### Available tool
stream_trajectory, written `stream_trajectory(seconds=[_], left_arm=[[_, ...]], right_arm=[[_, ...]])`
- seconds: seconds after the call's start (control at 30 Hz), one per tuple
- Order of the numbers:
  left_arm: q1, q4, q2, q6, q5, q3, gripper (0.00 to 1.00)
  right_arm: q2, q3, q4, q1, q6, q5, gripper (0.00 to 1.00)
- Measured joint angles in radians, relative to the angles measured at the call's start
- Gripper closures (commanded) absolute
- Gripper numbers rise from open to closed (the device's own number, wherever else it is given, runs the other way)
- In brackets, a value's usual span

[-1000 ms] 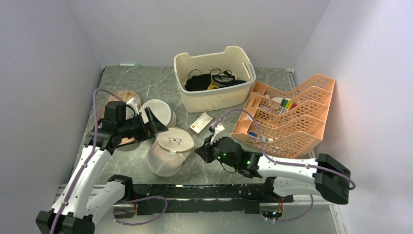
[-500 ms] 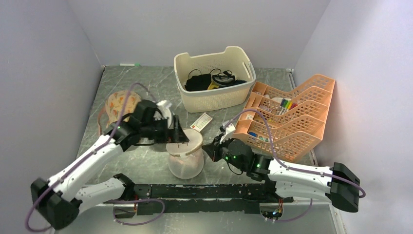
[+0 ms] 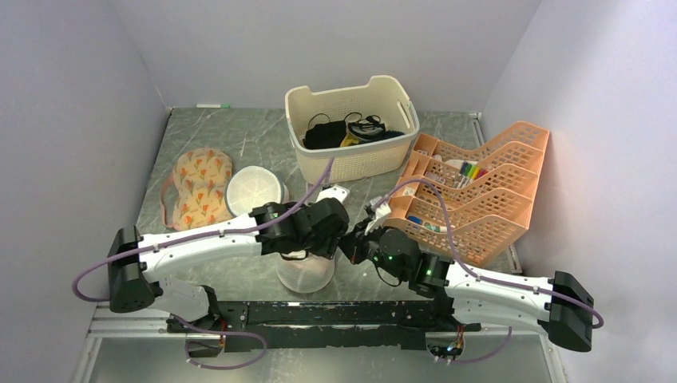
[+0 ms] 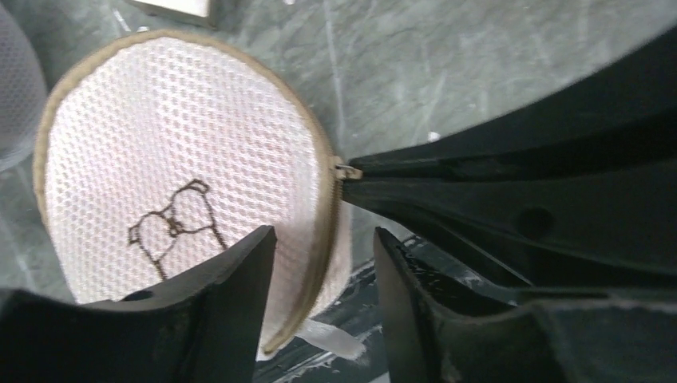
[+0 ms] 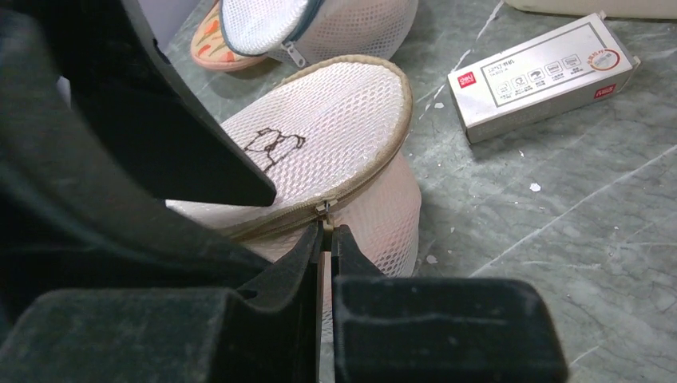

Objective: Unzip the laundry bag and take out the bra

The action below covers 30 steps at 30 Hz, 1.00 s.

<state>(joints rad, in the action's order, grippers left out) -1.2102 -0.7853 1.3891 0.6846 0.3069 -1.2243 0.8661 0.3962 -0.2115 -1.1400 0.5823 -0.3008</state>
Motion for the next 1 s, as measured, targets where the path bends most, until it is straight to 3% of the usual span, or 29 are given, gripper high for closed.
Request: stream_trajectory(seconds=[0.4,0.7,1.0], left_arm=[[-0.012,-0.027,0.041,0.028,0.101,-0.001,0.92],[-0.014,-0.008,0.034,0.031,0.109,0.004,0.93],[-0.014,0.061,0.023,0.056,0.124,0.043,0.93]], right_arm=[[0.000,-0.011,0.009,-0.001,0.016,-0.012,1.00],[0.090,0.028,0.076,0.062,0.084,-0.070,1.00],[-0.010,-0.025,0.078,0.265,0.081,0.150,1.00]])
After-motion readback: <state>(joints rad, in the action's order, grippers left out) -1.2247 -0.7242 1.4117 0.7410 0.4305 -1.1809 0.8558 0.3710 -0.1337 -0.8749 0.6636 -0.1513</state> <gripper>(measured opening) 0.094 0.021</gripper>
